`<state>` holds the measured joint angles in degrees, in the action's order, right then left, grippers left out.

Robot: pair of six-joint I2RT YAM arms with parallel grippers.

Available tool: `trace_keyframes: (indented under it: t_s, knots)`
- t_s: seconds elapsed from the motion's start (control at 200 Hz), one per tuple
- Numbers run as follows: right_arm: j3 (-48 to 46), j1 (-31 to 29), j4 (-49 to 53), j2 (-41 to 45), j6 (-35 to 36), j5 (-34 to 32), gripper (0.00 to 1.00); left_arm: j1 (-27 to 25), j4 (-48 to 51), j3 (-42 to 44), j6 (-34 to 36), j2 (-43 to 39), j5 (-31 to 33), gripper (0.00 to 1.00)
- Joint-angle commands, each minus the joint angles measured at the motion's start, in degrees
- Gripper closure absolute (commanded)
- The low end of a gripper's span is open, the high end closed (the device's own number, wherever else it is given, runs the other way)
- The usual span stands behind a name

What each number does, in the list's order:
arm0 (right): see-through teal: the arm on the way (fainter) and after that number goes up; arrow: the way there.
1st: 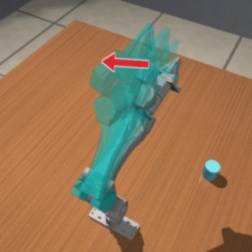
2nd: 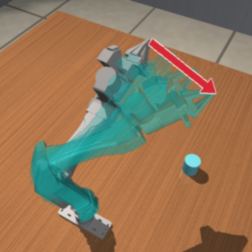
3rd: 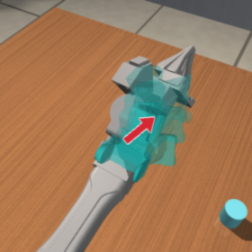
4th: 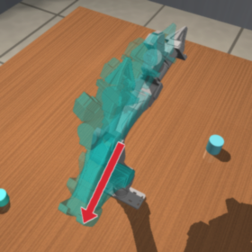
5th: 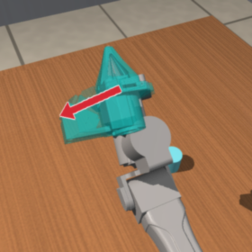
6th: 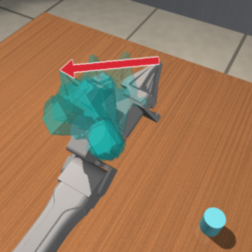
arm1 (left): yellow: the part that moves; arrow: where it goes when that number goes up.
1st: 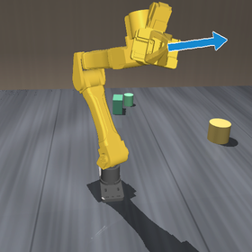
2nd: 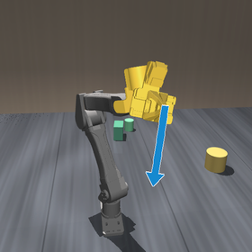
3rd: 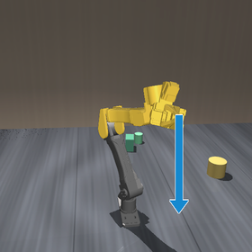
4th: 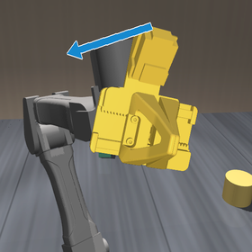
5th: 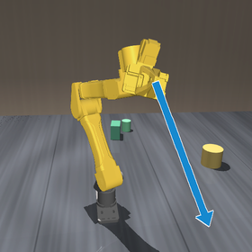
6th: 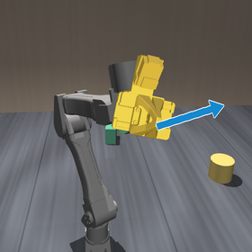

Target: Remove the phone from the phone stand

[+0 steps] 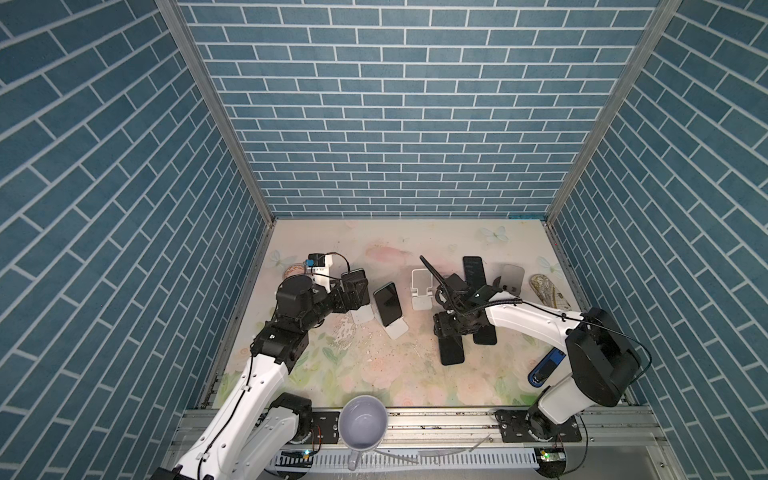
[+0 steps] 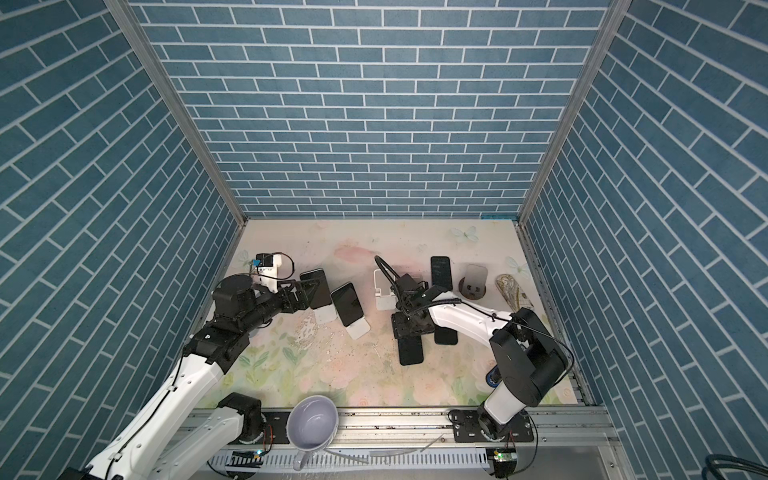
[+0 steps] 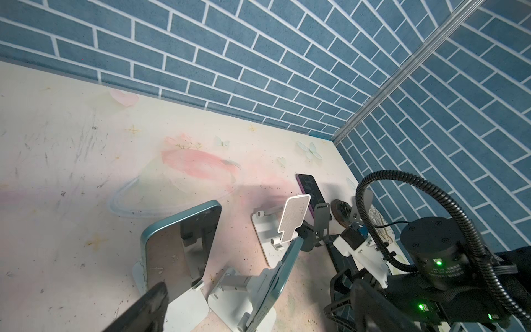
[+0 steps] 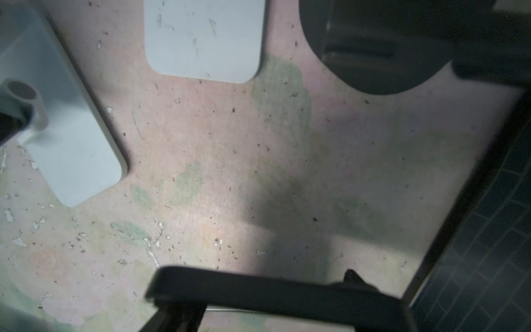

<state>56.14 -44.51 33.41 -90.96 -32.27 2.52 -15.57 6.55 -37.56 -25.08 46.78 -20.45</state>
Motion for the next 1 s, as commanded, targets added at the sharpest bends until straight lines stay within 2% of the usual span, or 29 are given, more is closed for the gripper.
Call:
trace_keyframes:
  t_s: [0.0,0.305,0.995]
  knots:
    - [-2.1,0.1,0.7,-1.7,-2.4,-3.9,0.6,-0.2,-1.0,0.0,0.2,0.1,0.0,0.0]
    - [-2.6,0.5,-0.1,-6.0,-5.1,-5.7,0.6,-0.2,-1.4,0.2,0.3,0.8,0.1,0.0]
    - [-2.9,2.2,-2.8,-8.6,-10.4,-11.2,0.58,-0.2,-1.0,0.9,0.7,0.1,0.2,0.0]
